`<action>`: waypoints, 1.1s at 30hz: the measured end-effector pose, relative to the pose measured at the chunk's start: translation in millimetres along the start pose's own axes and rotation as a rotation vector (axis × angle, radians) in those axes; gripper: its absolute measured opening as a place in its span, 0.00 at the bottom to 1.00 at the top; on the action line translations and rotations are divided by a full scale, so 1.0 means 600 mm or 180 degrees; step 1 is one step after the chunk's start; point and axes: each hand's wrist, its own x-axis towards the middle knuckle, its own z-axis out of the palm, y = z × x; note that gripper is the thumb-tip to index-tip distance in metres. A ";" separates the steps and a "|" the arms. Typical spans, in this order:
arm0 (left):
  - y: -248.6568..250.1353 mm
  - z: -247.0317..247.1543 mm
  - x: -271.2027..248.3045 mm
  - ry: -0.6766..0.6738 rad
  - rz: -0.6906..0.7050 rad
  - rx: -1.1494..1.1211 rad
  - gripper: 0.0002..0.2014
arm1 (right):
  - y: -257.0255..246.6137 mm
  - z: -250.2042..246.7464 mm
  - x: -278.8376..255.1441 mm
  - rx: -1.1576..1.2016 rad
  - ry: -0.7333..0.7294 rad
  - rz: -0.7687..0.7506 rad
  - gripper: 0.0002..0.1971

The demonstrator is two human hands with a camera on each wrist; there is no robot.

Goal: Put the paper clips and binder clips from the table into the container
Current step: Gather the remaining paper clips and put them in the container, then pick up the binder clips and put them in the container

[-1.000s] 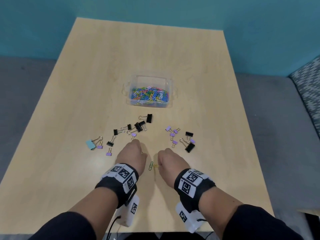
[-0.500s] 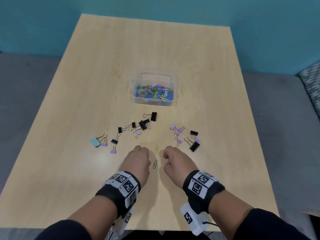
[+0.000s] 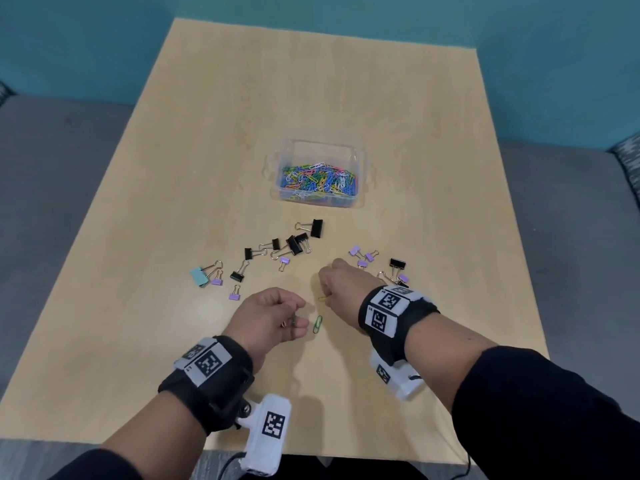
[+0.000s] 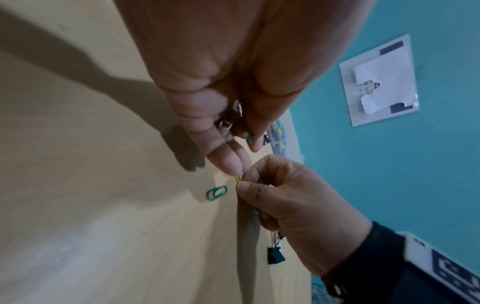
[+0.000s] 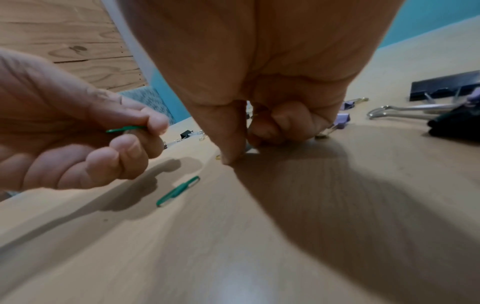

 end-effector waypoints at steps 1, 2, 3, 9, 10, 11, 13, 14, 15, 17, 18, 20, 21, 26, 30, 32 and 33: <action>0.002 0.001 -0.001 -0.0008 -0.0056 -0.0077 0.10 | -0.002 0.001 0.000 0.0015 0.0017 0.0027 0.05; 0.003 0.002 0.000 -0.0018 -0.0113 -0.0153 0.10 | -0.004 0.003 -0.001 0.0033 0.0041 0.0043 0.06; 0.004 0.002 0.001 -0.0018 -0.0153 -0.0189 0.11 | -0.006 0.005 -0.002 0.0061 0.0083 0.0039 0.06; -0.011 0.025 0.011 0.0175 0.0230 0.1935 0.06 | -0.007 0.019 -0.016 0.0087 0.0246 -0.0107 0.13; -0.014 0.033 0.009 0.0145 0.0444 0.2664 0.05 | -0.009 0.021 -0.017 0.0087 0.0256 -0.0130 0.15; -0.019 0.041 0.008 0.0139 0.0637 0.3347 0.06 | -0.012 0.022 -0.017 0.0085 0.0275 -0.0160 0.16; -0.028 0.054 0.008 0.0186 0.0895 0.4098 0.04 | -0.015 0.021 -0.019 0.0143 0.0317 -0.0227 0.13; -0.031 0.058 0.010 0.0179 0.0970 0.4250 0.02 | -0.015 0.019 -0.021 0.0212 0.0340 -0.0236 0.11; -0.033 0.061 0.011 0.0146 0.1027 0.4339 0.02 | -0.013 0.017 -0.024 0.0342 0.0374 -0.0201 0.08; -0.035 0.064 0.015 -0.0006 0.1129 0.4457 0.05 | -0.003 0.011 -0.030 0.0977 0.0550 0.0105 0.10; -0.035 0.064 0.015 -0.0063 0.1192 0.4494 0.08 | 0.003 0.008 -0.033 0.1593 0.0683 0.0374 0.11; -0.032 0.066 0.015 -0.0143 0.1278 0.4584 0.10 | 0.013 -0.009 -0.042 0.3502 0.0909 0.0964 0.12; -0.030 0.066 0.014 -0.0193 0.1300 0.4675 0.08 | 0.019 -0.021 -0.046 0.4592 0.0866 0.1147 0.11; -0.023 0.063 0.012 -0.0538 0.1483 0.5060 0.09 | 0.044 -0.094 -0.024 0.6666 0.0453 0.1213 0.08; -0.018 0.055 0.024 -0.0521 0.1256 0.4486 0.10 | 0.035 -0.176 0.042 0.5833 0.1239 0.1139 0.01; -0.009 0.048 0.031 -0.0266 0.0867 0.3462 0.12 | 0.023 -0.219 0.071 0.5526 0.1159 0.0889 0.06; 0.005 0.047 0.034 -0.0152 0.0584 0.2622 0.12 | 0.018 -0.238 0.081 0.5307 0.0972 0.0804 0.11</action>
